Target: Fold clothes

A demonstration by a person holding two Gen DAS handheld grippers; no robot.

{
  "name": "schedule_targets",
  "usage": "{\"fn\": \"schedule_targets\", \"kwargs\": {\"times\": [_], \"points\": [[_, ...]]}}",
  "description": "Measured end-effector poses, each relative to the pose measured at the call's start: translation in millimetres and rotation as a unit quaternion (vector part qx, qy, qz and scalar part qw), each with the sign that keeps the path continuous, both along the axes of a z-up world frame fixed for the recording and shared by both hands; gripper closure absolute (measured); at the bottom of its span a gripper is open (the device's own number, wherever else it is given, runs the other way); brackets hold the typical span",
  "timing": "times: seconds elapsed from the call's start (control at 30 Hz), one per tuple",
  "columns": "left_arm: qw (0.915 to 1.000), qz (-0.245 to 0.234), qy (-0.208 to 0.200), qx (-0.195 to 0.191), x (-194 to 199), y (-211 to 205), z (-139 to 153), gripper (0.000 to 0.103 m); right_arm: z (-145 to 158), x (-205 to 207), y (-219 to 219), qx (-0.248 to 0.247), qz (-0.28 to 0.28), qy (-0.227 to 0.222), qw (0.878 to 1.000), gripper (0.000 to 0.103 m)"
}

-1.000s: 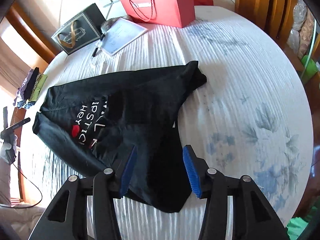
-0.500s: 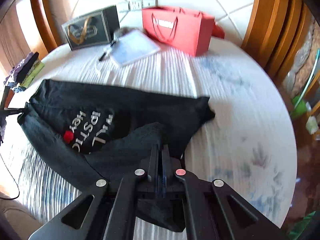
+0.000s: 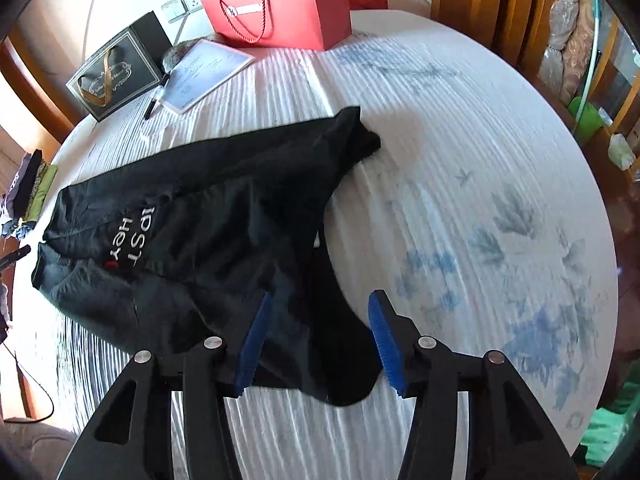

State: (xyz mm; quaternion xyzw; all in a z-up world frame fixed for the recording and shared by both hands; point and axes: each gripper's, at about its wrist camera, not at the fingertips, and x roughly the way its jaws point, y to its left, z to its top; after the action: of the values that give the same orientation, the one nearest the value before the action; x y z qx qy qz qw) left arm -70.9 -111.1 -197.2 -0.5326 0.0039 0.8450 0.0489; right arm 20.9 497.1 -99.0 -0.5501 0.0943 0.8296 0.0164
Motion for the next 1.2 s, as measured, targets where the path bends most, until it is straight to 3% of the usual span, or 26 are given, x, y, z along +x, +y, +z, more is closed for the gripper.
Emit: {"fn": "schedule_targets", "kwargs": {"times": [0.2,0.23,0.27,0.3,0.33,0.43,0.5,0.57,0.63,0.73,0.87,0.93,1.03,1.2], "points": [[0.9984,-0.017,-0.04,-0.035,-25,16,-34,0.044,-22,17,1,-0.024,-0.014,-0.02,0.999,0.053],[0.9984,-0.016,-0.039,-0.039,-25,19,-35,0.051,-24,17,-1,-0.028,-0.014,-0.02,0.999,0.053],[0.9981,-0.013,-0.039,-0.045,-25,21,-35,0.067,-26,17,-2,-0.032,-0.015,-0.02,0.999,0.054],[0.9976,-0.005,-0.039,-0.057,-25,22,-33,0.096,-29,17,-4,-0.028,-0.017,-0.028,0.999,0.077],[0.9969,-0.001,-0.034,-0.071,-26,21,-32,0.097,-35,16,-5,-0.009,-0.022,-0.048,0.999,0.098],[0.9936,0.013,-0.018,-0.11,-29,20,-28,0.096,-40,17,1,-0.006,-0.055,-0.064,0.996,0.099],[0.9936,0.021,-0.021,-0.109,-31,18,-30,0.092,-39,19,0,-0.001,-0.058,-0.063,0.996,0.098],[0.9952,0.022,-0.024,-0.092,-30,16,-29,0.088,-37,20,-3,0.008,-0.055,-0.06,0.997,0.09],[0.9967,0.02,-0.016,-0.077,-21,19,-18,0.048,-28,25,-3,0.009,-0.057,-0.049,0.997,0.08],[0.9984,0.01,0.003,-0.056,-7,28,0,0.026,-10,32,-3,0.003,-0.054,-0.026,0.998,0.08],[0.9992,0.006,0.001,-0.039,3,54,6,0.025,4,25,-6,0.001,-0.005,0.006,1.0,0.078],[0.9995,0.021,-0.009,-0.02,15,75,3,0.025,5,13,-6,-0.007,0.036,0.016,0.999,0.066],[0.9993,0.035,-0.012,-0.008,36,115,-1,0.025,2,-6,-6,-0.014,0.097,0.028,0.995,0.065],[0.9957,0.091,-0.016,-0.006,81,202,-7,0.025,-16,-32,2,-0.024,0.247,0.023,0.968,0.065]]}}
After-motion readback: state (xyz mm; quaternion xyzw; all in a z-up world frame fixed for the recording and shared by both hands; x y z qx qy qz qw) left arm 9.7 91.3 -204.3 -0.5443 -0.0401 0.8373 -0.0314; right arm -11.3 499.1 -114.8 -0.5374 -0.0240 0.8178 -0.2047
